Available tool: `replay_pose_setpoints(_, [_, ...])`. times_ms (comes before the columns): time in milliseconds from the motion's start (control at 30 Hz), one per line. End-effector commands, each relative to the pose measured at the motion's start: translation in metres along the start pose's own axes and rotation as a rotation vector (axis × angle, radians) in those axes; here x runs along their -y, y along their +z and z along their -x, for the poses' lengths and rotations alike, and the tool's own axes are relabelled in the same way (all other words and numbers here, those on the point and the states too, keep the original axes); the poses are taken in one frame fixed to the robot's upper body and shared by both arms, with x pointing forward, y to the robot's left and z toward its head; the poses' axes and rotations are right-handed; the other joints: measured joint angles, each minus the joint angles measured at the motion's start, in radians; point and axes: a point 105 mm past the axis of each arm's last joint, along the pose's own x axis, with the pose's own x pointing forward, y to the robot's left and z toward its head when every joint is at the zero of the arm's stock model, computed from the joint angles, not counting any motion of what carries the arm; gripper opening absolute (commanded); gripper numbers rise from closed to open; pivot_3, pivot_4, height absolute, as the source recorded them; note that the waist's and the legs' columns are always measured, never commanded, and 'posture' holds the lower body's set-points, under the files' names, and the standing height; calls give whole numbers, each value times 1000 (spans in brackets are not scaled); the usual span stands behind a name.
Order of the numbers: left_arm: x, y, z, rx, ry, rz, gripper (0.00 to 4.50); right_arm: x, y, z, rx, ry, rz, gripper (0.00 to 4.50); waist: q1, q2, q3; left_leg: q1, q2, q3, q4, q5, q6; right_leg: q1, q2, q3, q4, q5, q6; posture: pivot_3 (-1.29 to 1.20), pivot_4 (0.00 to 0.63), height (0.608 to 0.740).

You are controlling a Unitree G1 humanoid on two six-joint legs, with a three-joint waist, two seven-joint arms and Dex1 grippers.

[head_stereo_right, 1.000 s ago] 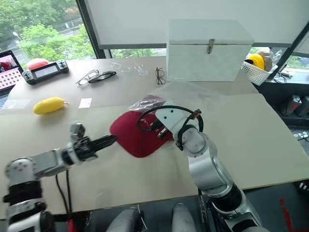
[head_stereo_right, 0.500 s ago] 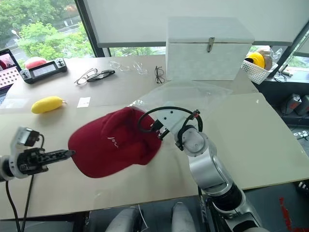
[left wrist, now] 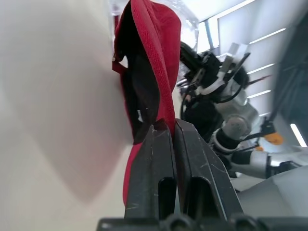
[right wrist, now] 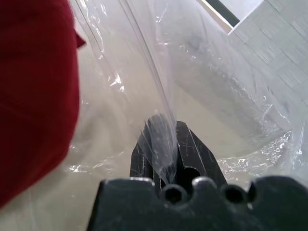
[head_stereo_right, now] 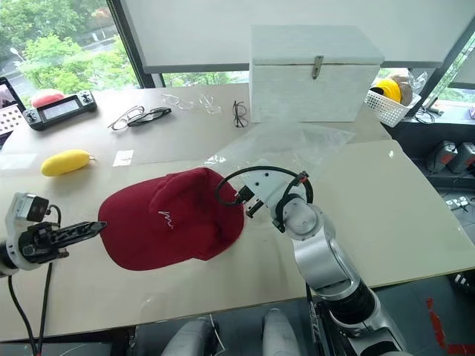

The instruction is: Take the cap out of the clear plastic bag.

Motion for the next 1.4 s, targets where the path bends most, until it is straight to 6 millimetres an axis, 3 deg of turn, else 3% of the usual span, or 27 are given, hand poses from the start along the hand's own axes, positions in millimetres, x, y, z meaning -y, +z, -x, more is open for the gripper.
replay_pose_setpoints(33, [7,17,21,55,29,-60,52,4,12,2,59,-8,11,0,2,0,0,0,0,0,0,0,0,0,0,0,0,0,0,0,150,740])
replay_pose_setpoints(167, [16,35,26,141,-7,-85,52,1,11,1,60,4,9,0,8,-1,0,0,1,0,1,0,0,1,1,-1,0,0,0,0,150,740])
replay_pose_setpoints(267, [24,61,29,313,-66,-94,52,0,11,0,62,10,9,0,10,-2,0,-1,0,0,2,0,0,1,1,-2,1,0,0,0,150,740])
replay_pose_setpoints(433, [36,82,25,465,-174,-67,52,0,9,-2,58,11,7,0,6,-2,0,0,0,0,3,0,0,1,1,-1,2,0,0,0,150,740])
replay_pose_setpoints(667, [29,118,32,758,-169,-49,52,0,4,-4,49,8,15,0,5,-4,-1,0,0,0,4,0,-1,0,2,-1,3,1,-1,0,150,740])
replay_pose_setpoints(833, [0,109,2,780,-37,-49,52,-1,3,-4,49,9,27,0,13,-5,-1,1,1,-1,4,1,-3,1,1,0,3,2,-1,0,150,740])
replay_pose_setpoints(967, [-32,87,-48,736,133,-64,52,-5,2,1,75,32,43,0,18,-6,-1,0,0,-1,4,1,-4,1,0,0,2,3,-2,0,150,740])
replay_pose_setpoints(1100, [-49,75,-78,723,265,-101,52,-14,-14,11,92,85,176,0,33,-6,-2,0,0,-1,5,1,-5,1,0,-1,2,3,-2,0,150,740])
replay_pose_setpoints(1233, [-58,65,-93,696,374,-159,52,-17,-32,22,84,103,240,0,33,-7,-2,0,-1,1,5,1,-5,2,0,0,2,3,-2,0,150,740])
replay_pose_setpoints(1400, [-68,58,-87,737,468,-149,52,-13,-47,25,67,55,256,0,33,-7,-2,9,-1,1,5,1,-5,12,1,0,-1,3,-1,0,150,740])
